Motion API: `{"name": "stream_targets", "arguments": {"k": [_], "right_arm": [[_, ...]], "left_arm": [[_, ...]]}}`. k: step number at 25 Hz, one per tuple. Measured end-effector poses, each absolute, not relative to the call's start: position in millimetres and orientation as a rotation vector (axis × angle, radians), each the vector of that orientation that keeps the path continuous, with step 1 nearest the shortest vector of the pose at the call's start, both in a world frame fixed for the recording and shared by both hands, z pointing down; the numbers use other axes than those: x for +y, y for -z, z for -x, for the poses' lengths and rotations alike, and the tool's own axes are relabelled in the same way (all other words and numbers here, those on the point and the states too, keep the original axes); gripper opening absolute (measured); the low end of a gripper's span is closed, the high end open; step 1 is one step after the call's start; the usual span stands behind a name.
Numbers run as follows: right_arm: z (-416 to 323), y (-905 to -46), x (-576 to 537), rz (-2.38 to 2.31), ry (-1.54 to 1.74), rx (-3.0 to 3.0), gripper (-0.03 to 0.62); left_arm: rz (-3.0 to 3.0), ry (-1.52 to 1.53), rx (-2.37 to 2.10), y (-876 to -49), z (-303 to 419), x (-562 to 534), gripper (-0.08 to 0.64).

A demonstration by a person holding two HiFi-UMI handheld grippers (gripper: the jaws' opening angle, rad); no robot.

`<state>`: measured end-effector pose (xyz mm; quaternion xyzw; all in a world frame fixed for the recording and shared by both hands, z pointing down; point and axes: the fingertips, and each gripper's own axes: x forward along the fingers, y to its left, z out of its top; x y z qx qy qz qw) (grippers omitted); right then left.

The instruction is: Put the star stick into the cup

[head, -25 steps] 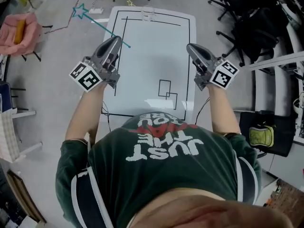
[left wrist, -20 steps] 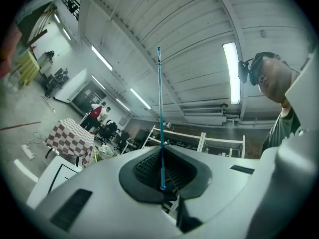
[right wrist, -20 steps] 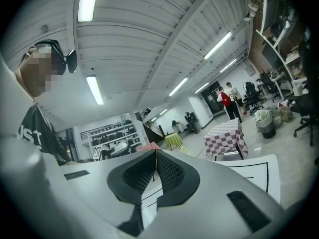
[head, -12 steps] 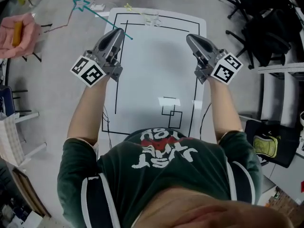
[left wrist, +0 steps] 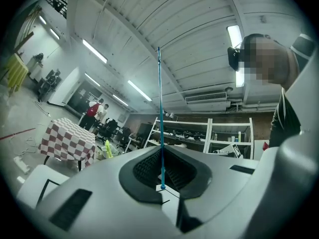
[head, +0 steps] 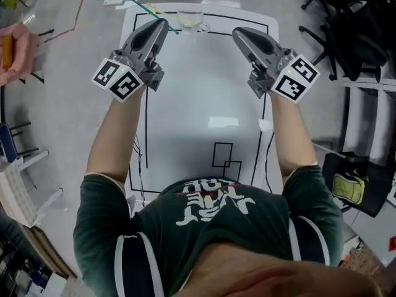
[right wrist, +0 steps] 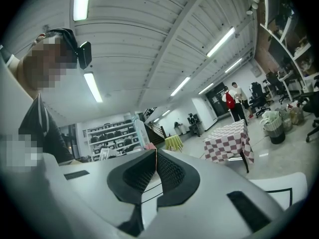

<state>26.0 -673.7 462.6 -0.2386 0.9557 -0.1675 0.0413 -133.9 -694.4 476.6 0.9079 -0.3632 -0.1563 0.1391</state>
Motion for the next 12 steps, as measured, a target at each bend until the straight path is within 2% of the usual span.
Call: {"name": "stream_targets", "arguments": {"k": [12], "right_arm": [[-15, -526, -689, 0.684, 0.564, 2.950, 0.035]], "left_arm": [[-2.752, 0.328, -1.085, -539, 100, -749, 0.020]]}}
